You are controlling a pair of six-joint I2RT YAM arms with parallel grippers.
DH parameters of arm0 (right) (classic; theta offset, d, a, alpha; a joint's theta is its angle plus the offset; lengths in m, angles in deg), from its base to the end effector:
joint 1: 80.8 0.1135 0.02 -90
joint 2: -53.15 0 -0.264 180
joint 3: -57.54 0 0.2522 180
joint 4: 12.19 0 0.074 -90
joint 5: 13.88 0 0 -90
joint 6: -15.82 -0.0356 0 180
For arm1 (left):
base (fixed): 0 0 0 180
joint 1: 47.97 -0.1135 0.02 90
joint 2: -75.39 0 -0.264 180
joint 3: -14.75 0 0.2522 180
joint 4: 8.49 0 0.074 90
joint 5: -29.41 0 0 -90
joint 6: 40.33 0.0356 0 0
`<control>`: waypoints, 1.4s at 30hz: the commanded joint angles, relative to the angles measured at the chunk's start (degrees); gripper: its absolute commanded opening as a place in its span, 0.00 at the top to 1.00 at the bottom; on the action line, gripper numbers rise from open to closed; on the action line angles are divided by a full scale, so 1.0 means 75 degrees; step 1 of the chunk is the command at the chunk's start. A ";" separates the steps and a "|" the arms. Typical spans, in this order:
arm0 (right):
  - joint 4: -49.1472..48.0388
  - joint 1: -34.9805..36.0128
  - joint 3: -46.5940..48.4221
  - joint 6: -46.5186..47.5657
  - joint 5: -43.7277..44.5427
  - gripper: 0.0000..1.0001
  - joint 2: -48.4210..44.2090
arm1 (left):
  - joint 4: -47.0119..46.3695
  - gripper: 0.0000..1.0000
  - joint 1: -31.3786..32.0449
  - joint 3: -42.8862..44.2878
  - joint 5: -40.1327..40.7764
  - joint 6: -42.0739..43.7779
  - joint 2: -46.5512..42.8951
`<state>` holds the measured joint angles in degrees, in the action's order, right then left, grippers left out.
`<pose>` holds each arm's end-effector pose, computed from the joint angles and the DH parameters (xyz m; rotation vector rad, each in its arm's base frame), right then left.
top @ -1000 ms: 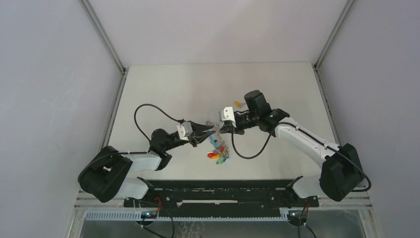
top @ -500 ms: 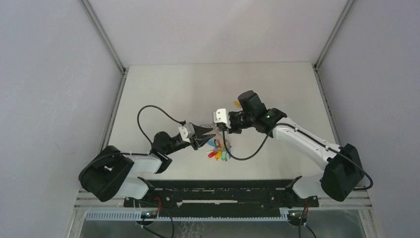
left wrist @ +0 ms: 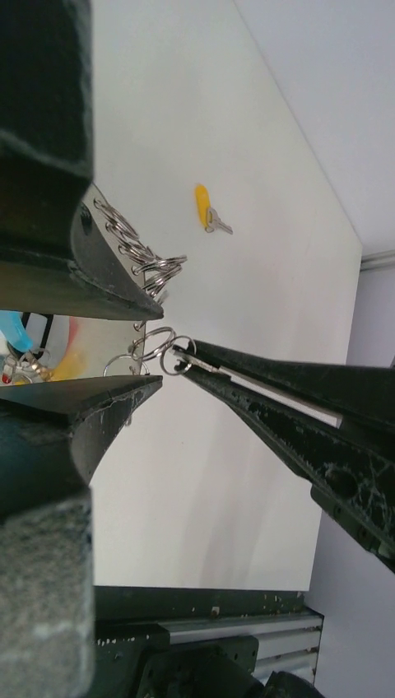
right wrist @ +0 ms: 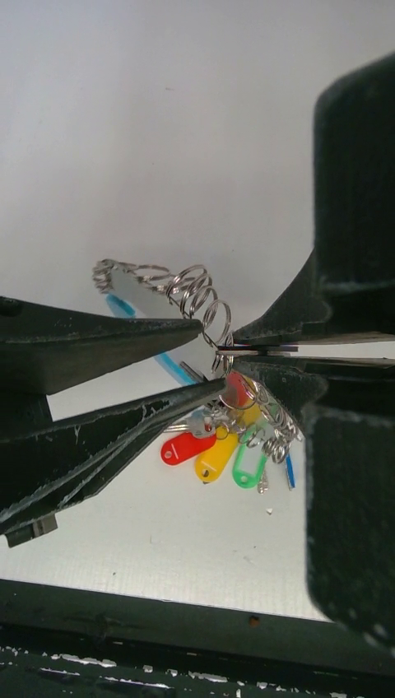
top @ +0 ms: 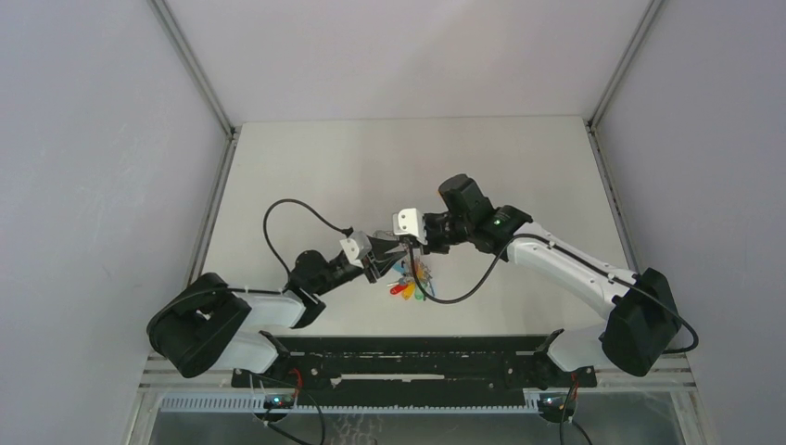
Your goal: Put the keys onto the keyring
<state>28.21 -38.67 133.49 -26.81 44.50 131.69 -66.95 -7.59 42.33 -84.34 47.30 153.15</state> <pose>0.2068 0.2123 0.2897 -1.7710 1.3951 0.5884 0.1667 -0.1606 0.1931 0.8111 1.2650 -0.9012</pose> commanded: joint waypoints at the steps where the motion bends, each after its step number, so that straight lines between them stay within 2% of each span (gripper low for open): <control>1: -0.0335 0.0130 0.0333 -0.0106 -0.0016 1.00 -0.0301 | -0.0084 0.65 0.0042 -0.0010 0.0410 0.0203 0.0112; 11: -0.0326 0.0239 0.0332 -0.0117 -0.0003 1.00 -0.0327 | 0.0666 0.67 0.0177 0.0274 0.0309 0.0491 0.0202; 21: -0.0329 0.0352 0.0338 -0.0141 0.0070 1.00 -0.0341 | 0.1328 0.76 0.0319 0.0504 0.0530 0.0889 0.0182; 25: -0.0307 0.0406 0.0332 -0.0141 0.0077 1.00 -0.0376 | 0.1520 0.83 0.0346 0.0650 0.0590 0.0937 0.0214; 27: -0.0269 0.0406 0.0332 -0.0141 0.0129 1.00 -0.0393 | 0.1527 0.92 0.0357 0.0653 0.0559 0.0949 0.0232; 29: -0.0227 0.0379 0.0332 -0.0141 0.0267 1.00 -0.0406 | 0.1521 0.99 0.0368 0.0636 0.0536 0.0985 0.0241; 35: -0.0060 0.0178 0.0268 -0.0481 0.0777 1.00 -0.0396 | 0.1241 1.00 0.0370 0.0476 0.0689 0.0943 0.0240; 42: -0.0327 -0.0125 -0.0251 -0.0836 0.0882 1.00 -0.0590 | -0.0009 1.00 0.0370 0.0080 0.1107 0.0524 0.0350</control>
<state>29.45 -38.15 132.55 -30.48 50.40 130.92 -59.74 -4.95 44.63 -79.09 53.00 155.07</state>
